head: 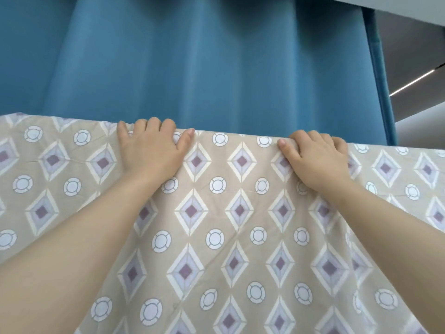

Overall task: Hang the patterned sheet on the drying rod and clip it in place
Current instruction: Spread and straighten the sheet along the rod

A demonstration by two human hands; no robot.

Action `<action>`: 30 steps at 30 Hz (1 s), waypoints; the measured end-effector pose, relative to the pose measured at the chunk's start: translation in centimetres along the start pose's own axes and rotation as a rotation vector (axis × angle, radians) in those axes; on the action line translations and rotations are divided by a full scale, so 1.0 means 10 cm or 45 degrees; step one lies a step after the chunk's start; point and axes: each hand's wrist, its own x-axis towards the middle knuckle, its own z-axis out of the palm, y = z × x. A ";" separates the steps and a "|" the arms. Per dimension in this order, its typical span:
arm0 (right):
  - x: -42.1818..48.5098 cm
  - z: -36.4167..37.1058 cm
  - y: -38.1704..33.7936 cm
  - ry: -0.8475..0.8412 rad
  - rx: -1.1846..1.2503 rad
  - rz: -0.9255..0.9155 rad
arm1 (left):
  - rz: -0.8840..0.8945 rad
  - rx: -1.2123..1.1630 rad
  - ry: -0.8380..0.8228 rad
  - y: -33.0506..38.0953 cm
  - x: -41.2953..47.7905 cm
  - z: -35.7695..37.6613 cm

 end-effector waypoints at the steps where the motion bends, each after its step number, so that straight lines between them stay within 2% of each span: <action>1: 0.01 -0.01 -0.03 -0.010 -0.005 0.008 | -0.014 -0.001 0.005 -0.02 0.01 -0.02; 7: 0.03 -0.05 -0.20 -0.011 -0.075 0.081 | -0.075 -0.016 0.021 -0.20 -0.01 -0.08; 11: 0.03 -0.09 -0.33 -0.053 -0.046 0.091 | -0.084 -0.033 -0.057 -0.14 -0.01 -0.14; 18: 0.03 -0.18 -0.33 -0.114 -0.010 0.064 | 0.035 -0.089 -0.173 0.28 -0.03 -0.23; 24: 0.00 -0.29 -0.20 -0.162 0.061 -0.048 | 0.159 -0.129 -0.200 0.58 -0.11 -0.24; 27: -0.01 -0.36 -0.03 -0.122 0.090 0.009 | 0.218 -0.088 -0.245 0.76 -0.16 -0.24; 30: 0.01 -0.41 0.28 -0.194 0.040 0.100 | 0.261 -0.055 -0.293 0.98 -0.21 -0.25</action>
